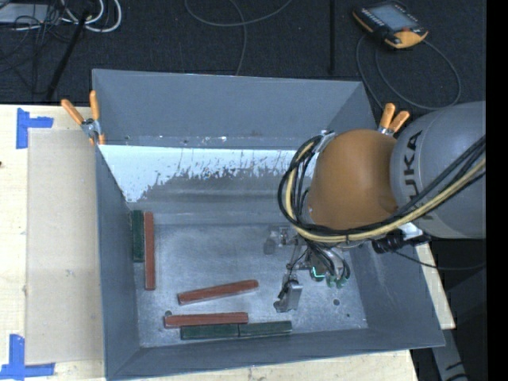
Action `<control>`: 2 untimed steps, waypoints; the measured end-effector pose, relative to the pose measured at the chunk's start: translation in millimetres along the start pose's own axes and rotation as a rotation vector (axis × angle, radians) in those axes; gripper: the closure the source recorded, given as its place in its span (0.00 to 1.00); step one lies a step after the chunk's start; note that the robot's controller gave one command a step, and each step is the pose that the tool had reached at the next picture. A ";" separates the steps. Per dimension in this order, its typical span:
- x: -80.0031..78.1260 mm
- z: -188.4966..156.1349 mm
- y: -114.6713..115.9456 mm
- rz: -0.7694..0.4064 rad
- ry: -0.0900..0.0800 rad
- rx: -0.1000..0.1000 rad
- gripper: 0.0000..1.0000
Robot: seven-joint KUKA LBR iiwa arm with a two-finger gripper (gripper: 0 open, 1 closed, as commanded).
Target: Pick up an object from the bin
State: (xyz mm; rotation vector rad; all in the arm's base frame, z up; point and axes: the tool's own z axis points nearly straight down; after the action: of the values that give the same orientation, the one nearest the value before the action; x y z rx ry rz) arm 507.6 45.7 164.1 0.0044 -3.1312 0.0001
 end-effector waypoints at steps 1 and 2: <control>-1.9 -4.0 -0.2 0.001 -0.008 0.000 0.00; -9.8 46.3 25.7 -0.047 -0.016 0.000 0.00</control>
Offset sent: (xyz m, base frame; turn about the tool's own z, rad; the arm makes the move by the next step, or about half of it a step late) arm 0.0111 0.0469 -0.0900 -0.0817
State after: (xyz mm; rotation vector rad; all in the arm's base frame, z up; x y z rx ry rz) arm 516.8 71.4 117.7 0.0780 -3.1459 -0.0002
